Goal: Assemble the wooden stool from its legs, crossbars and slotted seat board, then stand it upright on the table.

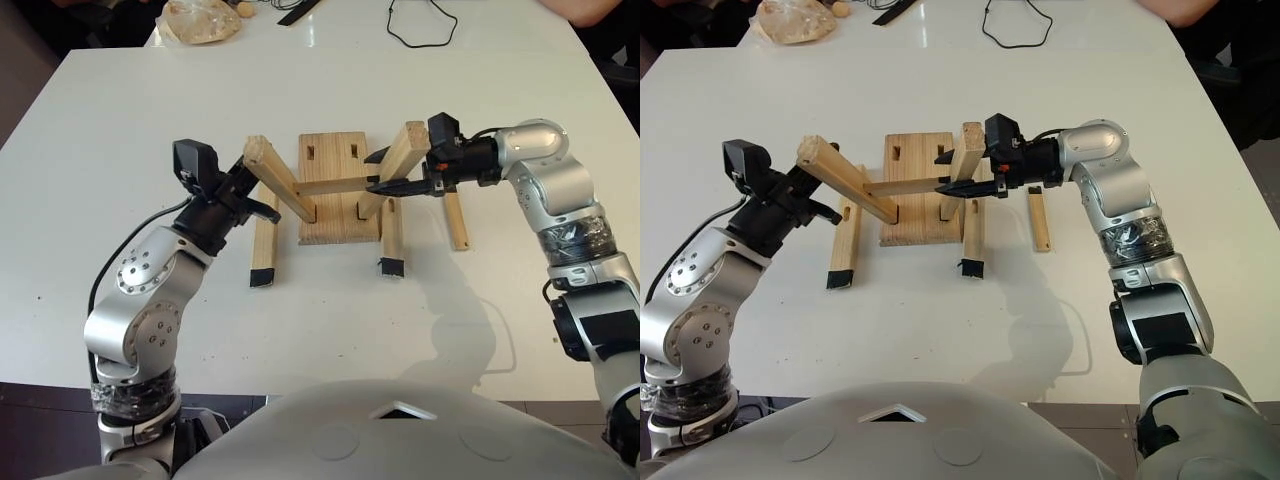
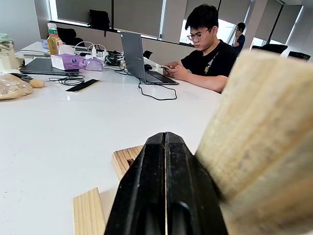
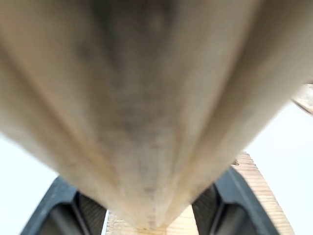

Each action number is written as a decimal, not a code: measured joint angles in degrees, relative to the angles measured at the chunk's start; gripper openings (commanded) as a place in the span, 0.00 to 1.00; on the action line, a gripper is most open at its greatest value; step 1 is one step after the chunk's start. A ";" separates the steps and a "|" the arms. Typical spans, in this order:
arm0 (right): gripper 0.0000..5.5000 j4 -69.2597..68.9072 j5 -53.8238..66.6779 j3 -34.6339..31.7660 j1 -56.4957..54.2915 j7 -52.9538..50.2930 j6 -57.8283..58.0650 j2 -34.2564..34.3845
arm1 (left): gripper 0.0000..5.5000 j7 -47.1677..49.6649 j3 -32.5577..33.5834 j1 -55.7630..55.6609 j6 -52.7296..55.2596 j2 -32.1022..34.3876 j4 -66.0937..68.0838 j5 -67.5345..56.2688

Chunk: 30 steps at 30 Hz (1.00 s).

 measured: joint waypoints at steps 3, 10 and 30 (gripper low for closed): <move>0.36 3.04 -0.33 0.55 -1.87 1.50 -0.97 1.05 | 0.00 -0.35 0.13 1.01 -1.21 1.05 0.22 -0.35; 0.49 6.69 -4.94 1.39 -3.36 -1.93 -4.28 3.97 | 0.00 -3.06 -1.12 -1.79 -4.79 0.93 11.36 0.95; 0.25 -46.84 -17.02 -15.92 36.72 -57.93 27.47 10.37 | 0.00 20.53 -8.35 11.86 -12.16 -13.11 -0.08 24.94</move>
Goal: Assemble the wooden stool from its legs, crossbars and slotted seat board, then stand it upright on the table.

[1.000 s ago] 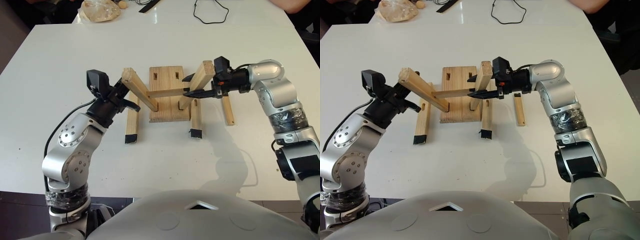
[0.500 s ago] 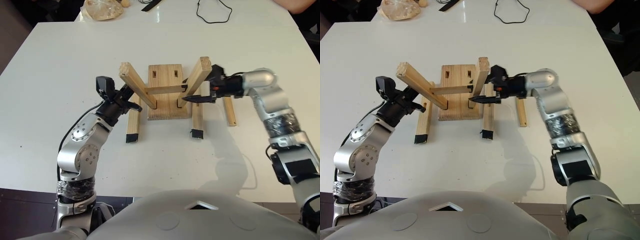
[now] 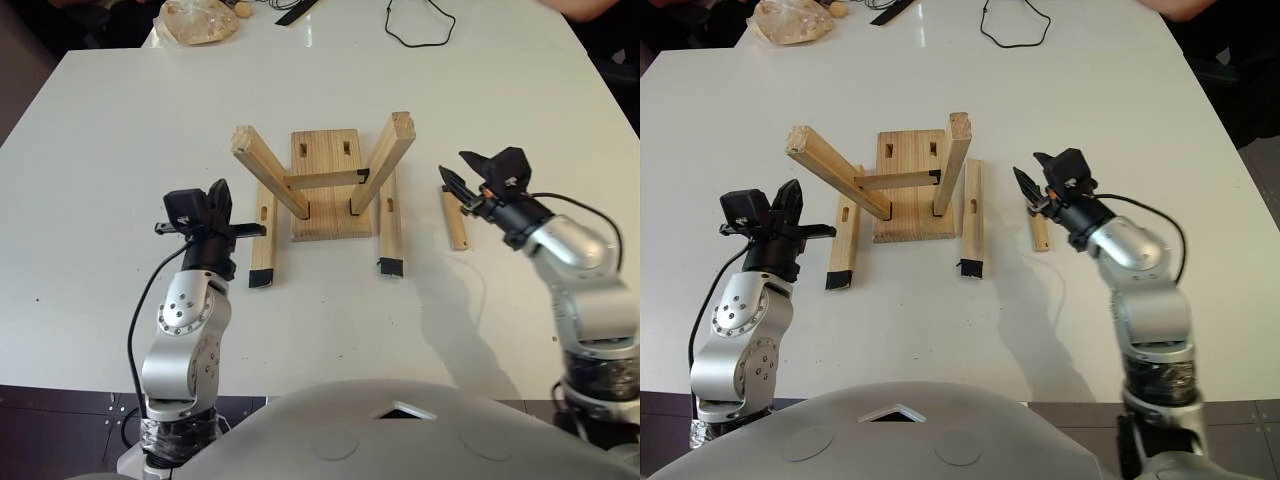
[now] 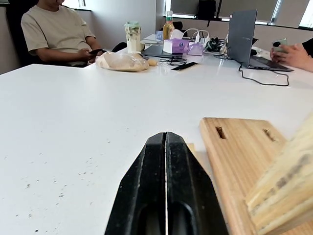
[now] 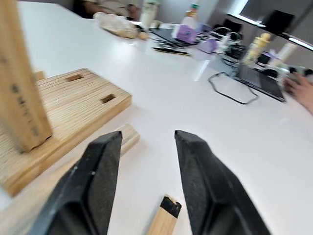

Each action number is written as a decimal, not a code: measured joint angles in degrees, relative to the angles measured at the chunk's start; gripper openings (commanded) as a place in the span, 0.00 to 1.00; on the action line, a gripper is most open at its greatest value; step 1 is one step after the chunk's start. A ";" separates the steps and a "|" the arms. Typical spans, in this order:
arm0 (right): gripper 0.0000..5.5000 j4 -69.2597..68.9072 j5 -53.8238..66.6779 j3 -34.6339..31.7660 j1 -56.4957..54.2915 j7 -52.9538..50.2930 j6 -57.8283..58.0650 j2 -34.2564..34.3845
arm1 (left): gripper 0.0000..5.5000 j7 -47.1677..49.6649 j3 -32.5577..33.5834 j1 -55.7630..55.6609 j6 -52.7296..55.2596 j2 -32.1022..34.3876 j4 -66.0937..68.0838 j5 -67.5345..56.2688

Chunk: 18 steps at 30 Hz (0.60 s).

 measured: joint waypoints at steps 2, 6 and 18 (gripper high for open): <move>0.20 -2.71 -3.68 4.57 0.35 -9.03 2.94 8.18 | 0.00 1.76 -2.77 0.01 0.09 -1.75 -2.85 1.74; 0.08 -7.47 -10.11 15.08 -1.78 -20.36 5.54 18.74 | 0.00 2.93 -9.22 -2.21 1.19 -3.36 -6.23 5.37; 0.01 -4.99 -18.60 18.42 -2.82 -22.95 3.49 16.24 | 0.00 4.66 -8.87 -3.60 -0.59 -4.17 -2.42 12.20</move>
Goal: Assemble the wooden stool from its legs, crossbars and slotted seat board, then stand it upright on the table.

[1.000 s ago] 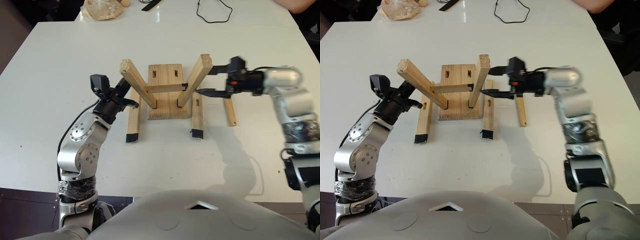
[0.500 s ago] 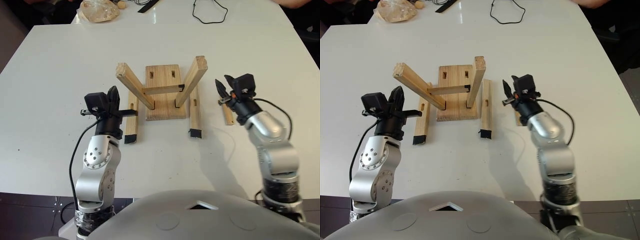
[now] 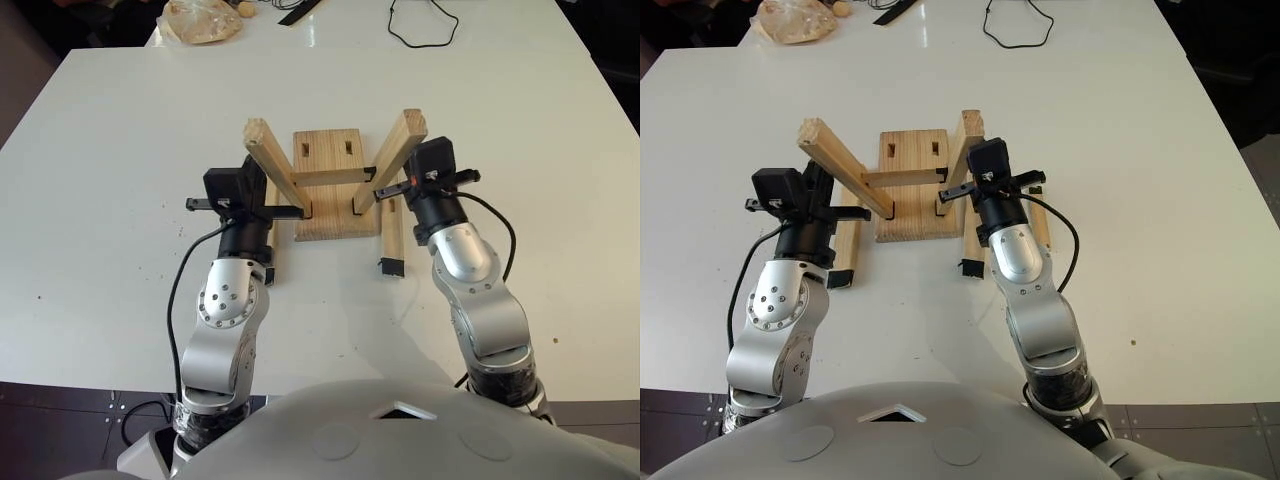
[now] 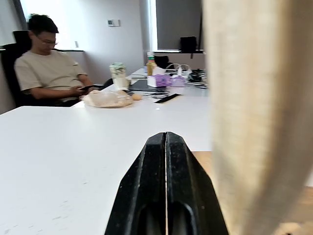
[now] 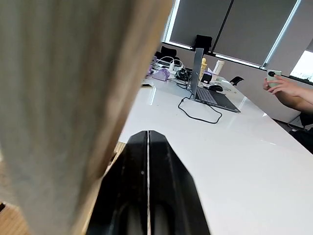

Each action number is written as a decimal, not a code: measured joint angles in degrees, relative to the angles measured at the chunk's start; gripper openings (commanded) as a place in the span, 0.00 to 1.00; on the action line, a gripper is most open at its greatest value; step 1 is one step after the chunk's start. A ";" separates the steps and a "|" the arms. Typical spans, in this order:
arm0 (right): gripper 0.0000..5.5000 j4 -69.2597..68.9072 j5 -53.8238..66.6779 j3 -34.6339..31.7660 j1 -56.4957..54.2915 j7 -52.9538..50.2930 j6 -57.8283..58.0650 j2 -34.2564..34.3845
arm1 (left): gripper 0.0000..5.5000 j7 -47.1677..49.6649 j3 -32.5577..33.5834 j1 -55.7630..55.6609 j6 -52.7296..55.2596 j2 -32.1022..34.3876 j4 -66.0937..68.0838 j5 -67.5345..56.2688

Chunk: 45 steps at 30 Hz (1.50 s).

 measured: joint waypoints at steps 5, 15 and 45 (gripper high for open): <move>0.01 -3.02 -3.95 -8.14 1.87 -1.98 -0.57 -3.37 | 0.00 3.39 8.55 2.48 0.20 -0.12 -1.27 3.85; 0.01 -2.76 -5.80 4.88 -1.03 5.98 -3.82 -5.85 | 0.00 -4.26 -3.29 -2.11 3.21 2.03 -2.01 3.75; 0.01 8.32 53.11 -26.25 -31.84 34.37 10.91 -12.02 | 0.00 0.67 32.20 -46.33 35.03 15.34 10.83 -80.72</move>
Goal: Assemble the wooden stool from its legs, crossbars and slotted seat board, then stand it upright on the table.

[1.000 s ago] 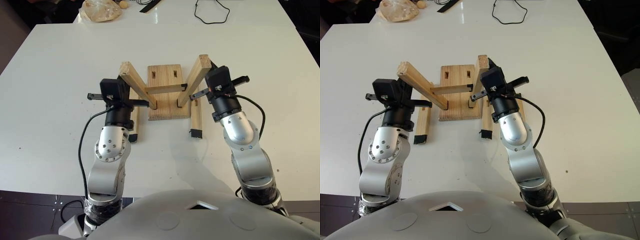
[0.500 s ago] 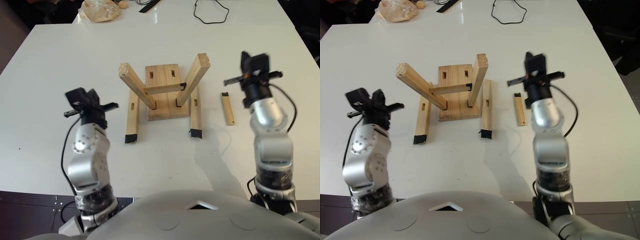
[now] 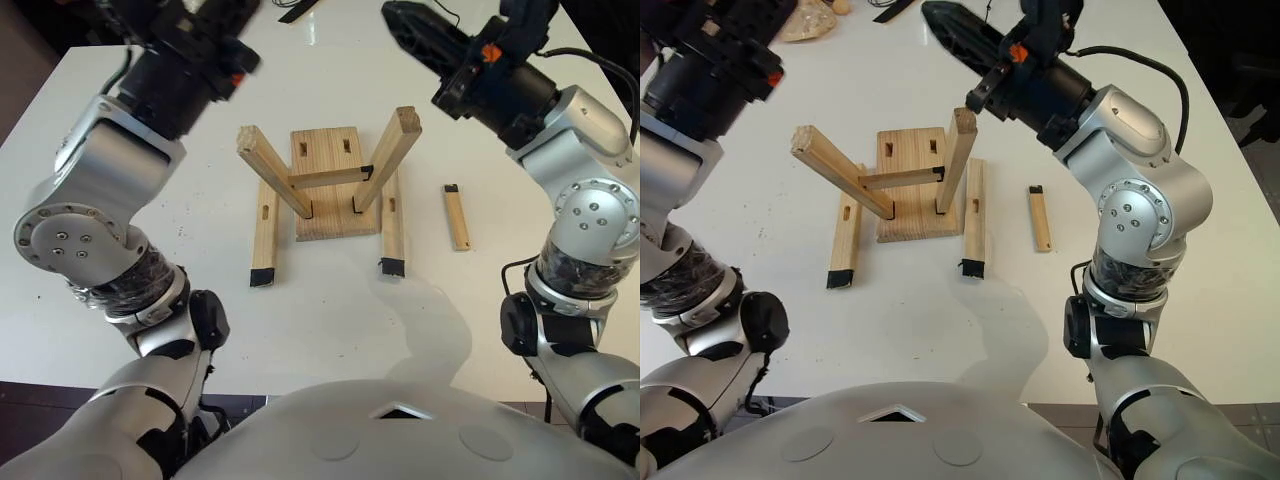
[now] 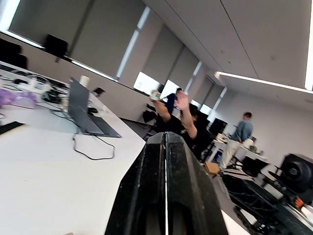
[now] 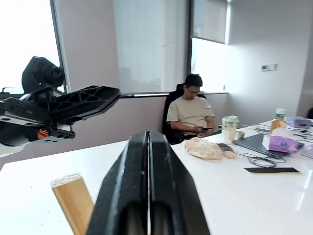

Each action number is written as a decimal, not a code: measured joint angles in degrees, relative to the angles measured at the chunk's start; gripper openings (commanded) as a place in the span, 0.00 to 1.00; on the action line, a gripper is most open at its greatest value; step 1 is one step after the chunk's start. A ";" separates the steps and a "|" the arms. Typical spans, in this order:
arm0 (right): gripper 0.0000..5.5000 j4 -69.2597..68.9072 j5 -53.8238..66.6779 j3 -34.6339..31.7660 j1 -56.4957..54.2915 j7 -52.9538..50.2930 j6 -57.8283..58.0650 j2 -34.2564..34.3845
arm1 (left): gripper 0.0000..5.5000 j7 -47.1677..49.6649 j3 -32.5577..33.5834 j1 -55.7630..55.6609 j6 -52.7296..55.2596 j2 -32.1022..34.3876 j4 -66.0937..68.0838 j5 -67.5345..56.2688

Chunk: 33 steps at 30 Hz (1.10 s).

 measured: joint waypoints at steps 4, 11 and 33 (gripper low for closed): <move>0.01 -1.03 2.71 0.20 -0.32 -1.28 0.05 0.09 | 0.00 2.87 -2.34 0.28 -1.77 4.43 0.48 -5.34; 0.01 1.10 1.07 3.87 -0.01 -3.30 -2.75 0.57 | 0.00 4.81 -6.85 4.46 -5.01 7.80 1.92 -7.06; 0.01 7.51 12.23 -5.06 -2.71 -11.35 -4.99 1.30 | 0.00 3.02 -4.38 5.20 -18.71 9.56 6.93 -11.59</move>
